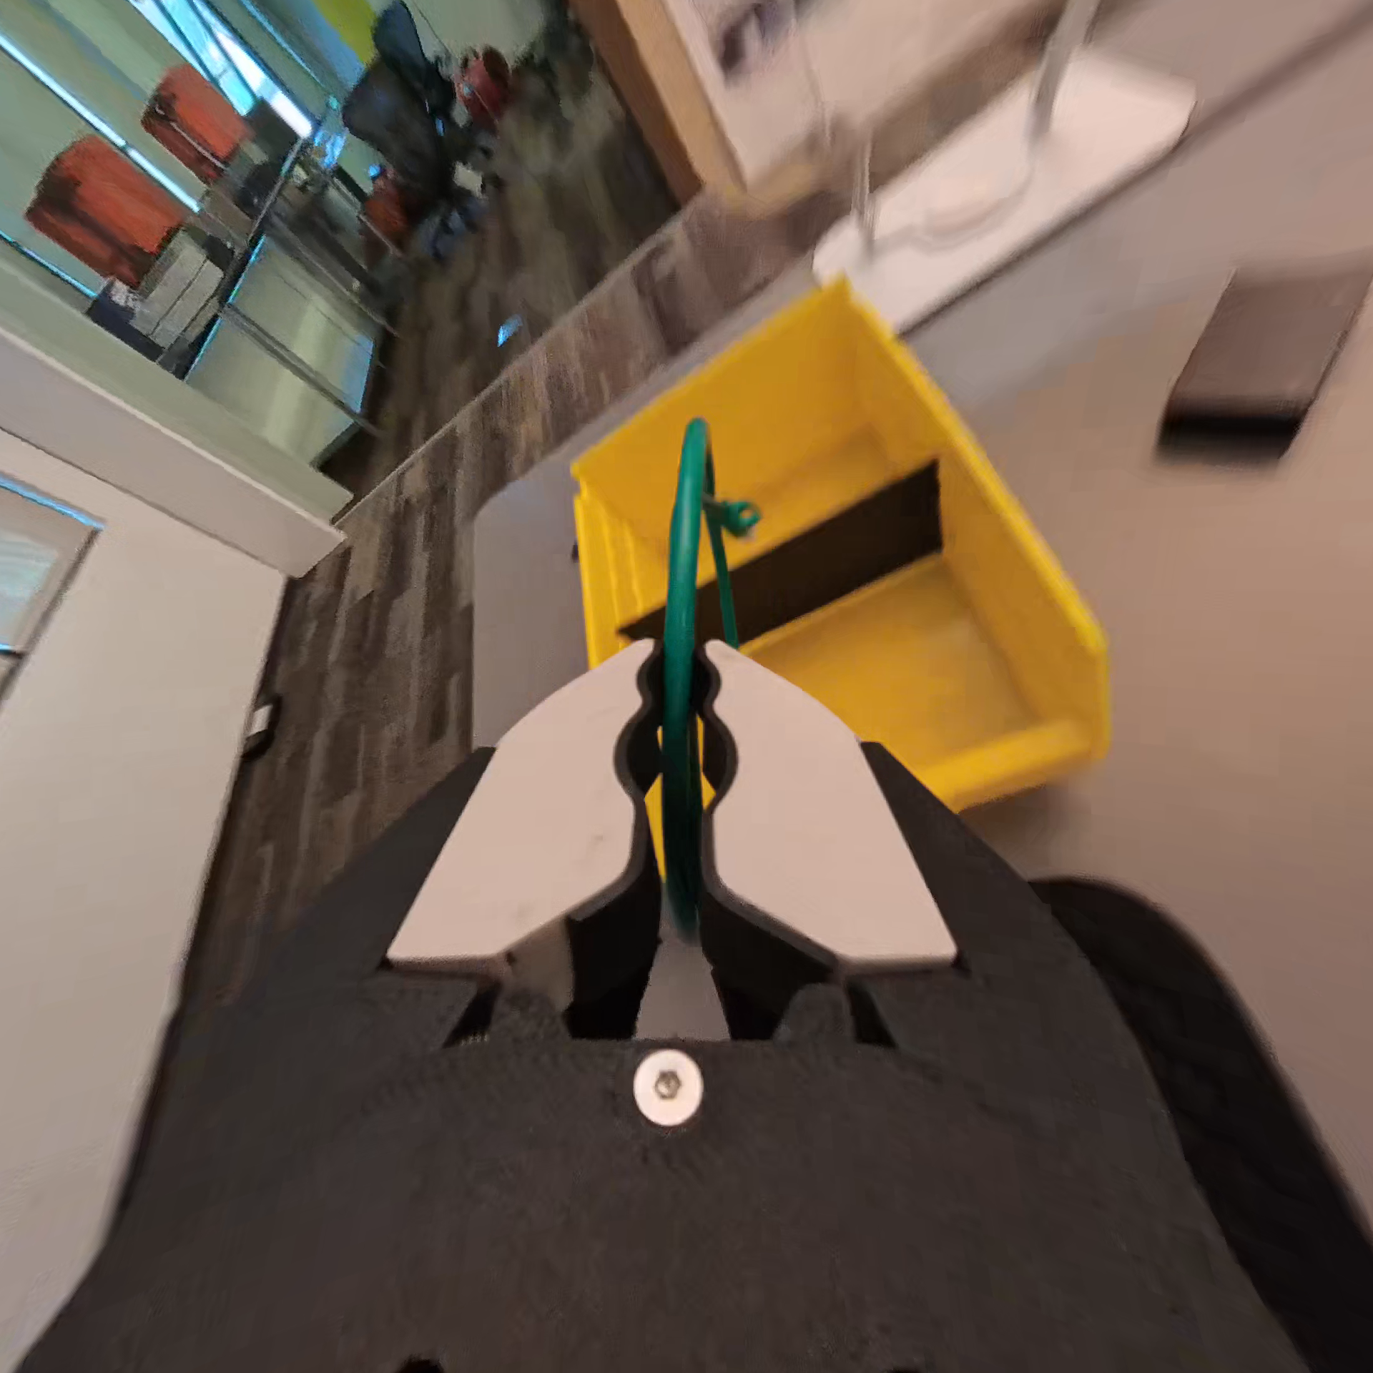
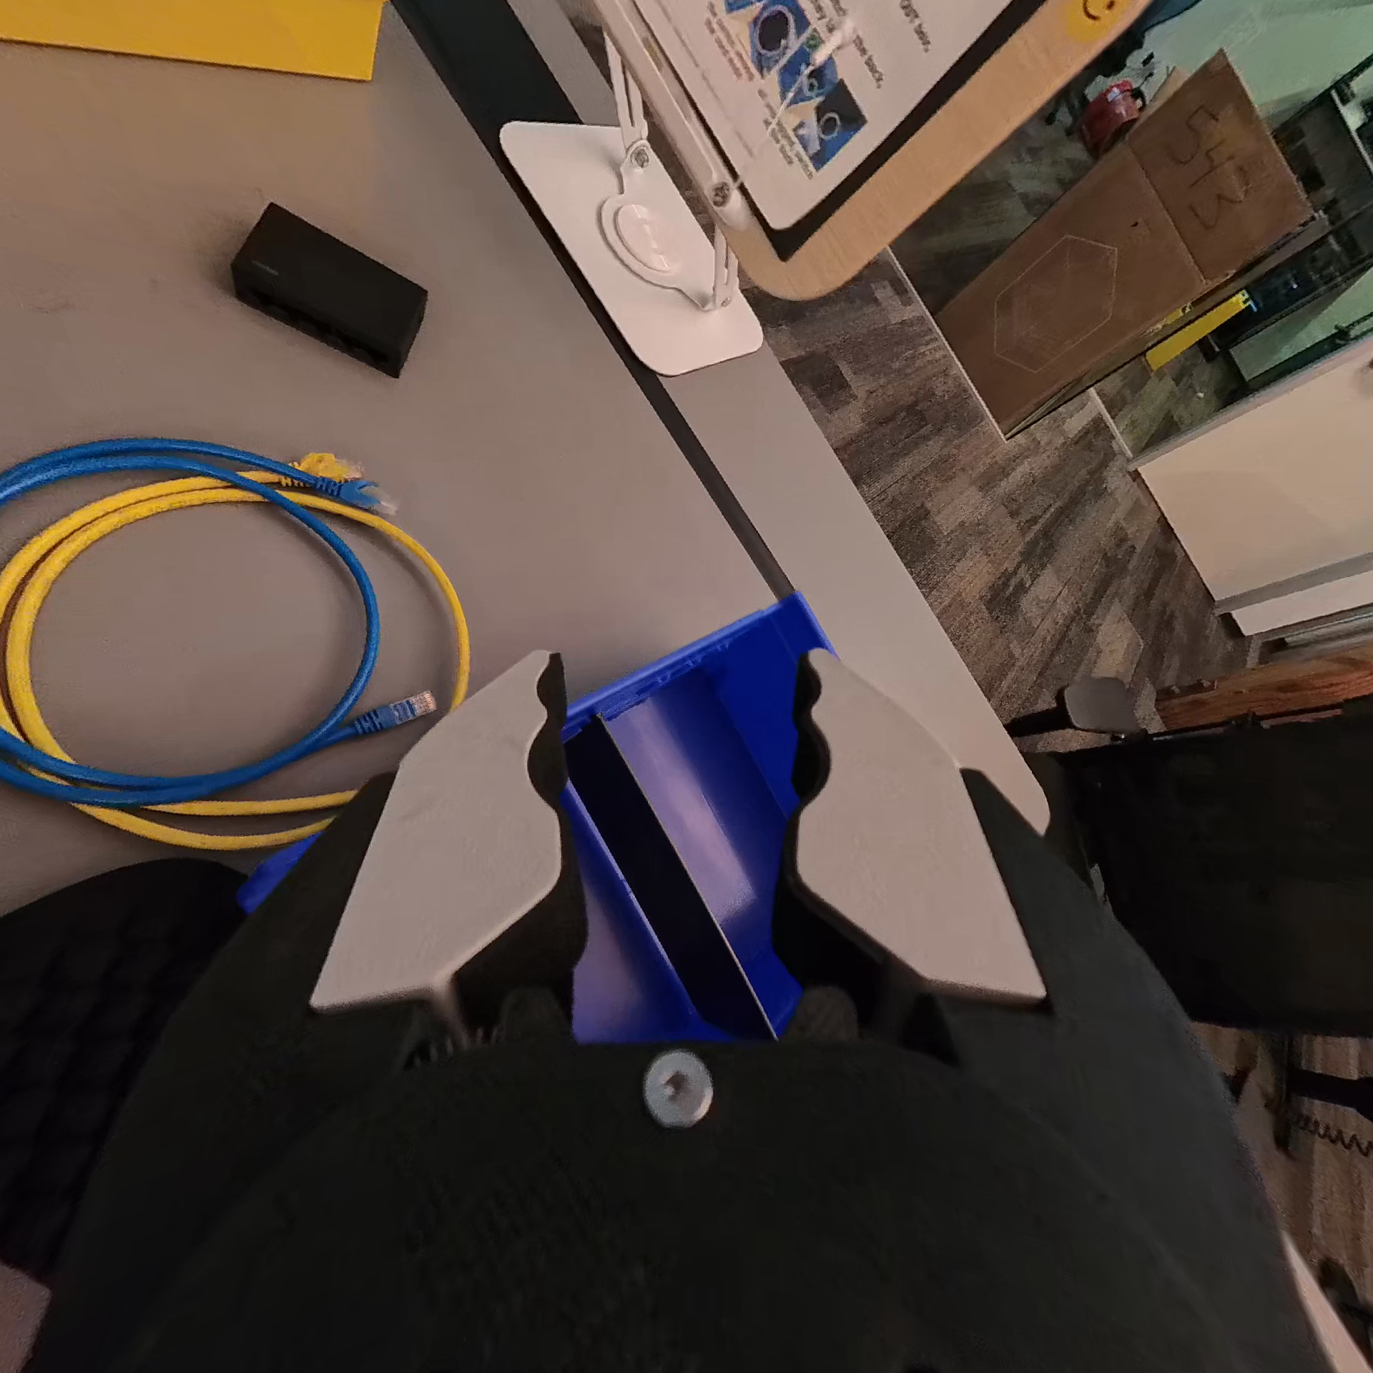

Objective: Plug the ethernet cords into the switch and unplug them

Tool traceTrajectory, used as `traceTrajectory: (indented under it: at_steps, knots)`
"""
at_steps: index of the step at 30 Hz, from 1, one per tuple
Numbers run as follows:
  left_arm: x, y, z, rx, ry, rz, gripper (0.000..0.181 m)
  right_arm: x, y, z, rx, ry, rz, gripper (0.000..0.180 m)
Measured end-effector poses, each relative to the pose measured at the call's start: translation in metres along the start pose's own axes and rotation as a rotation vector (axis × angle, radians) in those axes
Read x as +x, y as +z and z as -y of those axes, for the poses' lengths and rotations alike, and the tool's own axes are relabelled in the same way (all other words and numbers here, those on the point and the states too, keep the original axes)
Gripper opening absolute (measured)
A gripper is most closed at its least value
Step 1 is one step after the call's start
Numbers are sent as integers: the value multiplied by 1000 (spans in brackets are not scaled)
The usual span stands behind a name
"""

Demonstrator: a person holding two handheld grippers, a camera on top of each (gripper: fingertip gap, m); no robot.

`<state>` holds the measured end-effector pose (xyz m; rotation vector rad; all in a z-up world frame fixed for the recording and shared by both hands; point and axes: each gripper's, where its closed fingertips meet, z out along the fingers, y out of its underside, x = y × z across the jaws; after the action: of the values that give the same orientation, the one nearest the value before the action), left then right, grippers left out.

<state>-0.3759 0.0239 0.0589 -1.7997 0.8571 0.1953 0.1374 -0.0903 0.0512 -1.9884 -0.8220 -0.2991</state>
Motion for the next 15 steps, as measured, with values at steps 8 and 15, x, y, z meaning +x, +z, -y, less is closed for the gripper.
traceTrajectory:
  at_steps: [8,15]
  knots:
    - [13,-85,158,543,-199,-194,4,-60,11,73,203,-136,209,59]
    - [59,-100,227,762,-288,-449,4,-116,0,163,551,-187,343,57]
